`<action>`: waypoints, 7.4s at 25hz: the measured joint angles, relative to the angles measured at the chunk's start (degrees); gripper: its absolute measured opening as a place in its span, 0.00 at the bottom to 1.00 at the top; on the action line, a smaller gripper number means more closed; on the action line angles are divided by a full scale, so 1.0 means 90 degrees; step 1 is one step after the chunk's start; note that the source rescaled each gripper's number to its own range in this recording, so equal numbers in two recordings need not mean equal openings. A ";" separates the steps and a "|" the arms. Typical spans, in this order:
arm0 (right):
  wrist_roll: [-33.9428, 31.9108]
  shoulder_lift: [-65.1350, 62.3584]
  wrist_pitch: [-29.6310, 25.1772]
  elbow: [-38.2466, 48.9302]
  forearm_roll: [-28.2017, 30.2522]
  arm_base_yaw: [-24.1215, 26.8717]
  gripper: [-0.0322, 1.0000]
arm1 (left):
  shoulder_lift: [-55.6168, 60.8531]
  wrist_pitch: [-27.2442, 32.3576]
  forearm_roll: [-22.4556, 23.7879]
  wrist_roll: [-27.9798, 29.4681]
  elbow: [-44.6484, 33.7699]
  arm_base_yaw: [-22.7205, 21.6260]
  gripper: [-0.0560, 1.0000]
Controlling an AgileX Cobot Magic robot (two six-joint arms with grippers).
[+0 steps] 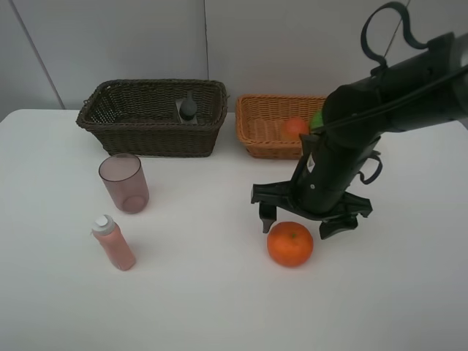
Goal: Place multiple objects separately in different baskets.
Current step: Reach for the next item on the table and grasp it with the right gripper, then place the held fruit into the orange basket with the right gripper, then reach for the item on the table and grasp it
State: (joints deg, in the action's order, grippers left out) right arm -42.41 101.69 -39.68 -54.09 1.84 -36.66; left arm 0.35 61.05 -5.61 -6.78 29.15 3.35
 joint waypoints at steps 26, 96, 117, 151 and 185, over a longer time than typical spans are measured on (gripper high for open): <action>-0.0113 0.0724 0.0285 0.0000 0.0344 -0.0140 0.89 | 0.0000 0.0000 0.0000 0.0000 0.0000 0.0000 1.00; 0.2504 0.2821 -0.0860 -0.5924 0.0862 0.1074 0.65 | 0.0000 0.0000 0.0000 0.0000 0.0000 0.0000 1.00; 0.2504 0.3333 -0.0397 -0.5936 0.1322 0.1338 0.65 | 0.0000 0.0000 0.0000 0.0000 0.0000 0.0000 1.00; 0.2504 0.1580 -0.2750 -0.5415 0.1124 0.0006 1.00 | 0.0000 0.0000 0.0000 0.0000 0.0000 0.0000 1.00; 0.2504 -0.8580 -0.2642 0.1062 0.1108 0.2171 1.00 | 0.0000 0.0000 0.0000 0.0000 0.0000 0.0000 1.00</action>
State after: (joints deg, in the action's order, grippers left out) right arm -19.88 24.47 -63.45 -44.54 11.81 -17.11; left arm 0.35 61.05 -5.61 -6.78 29.15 3.35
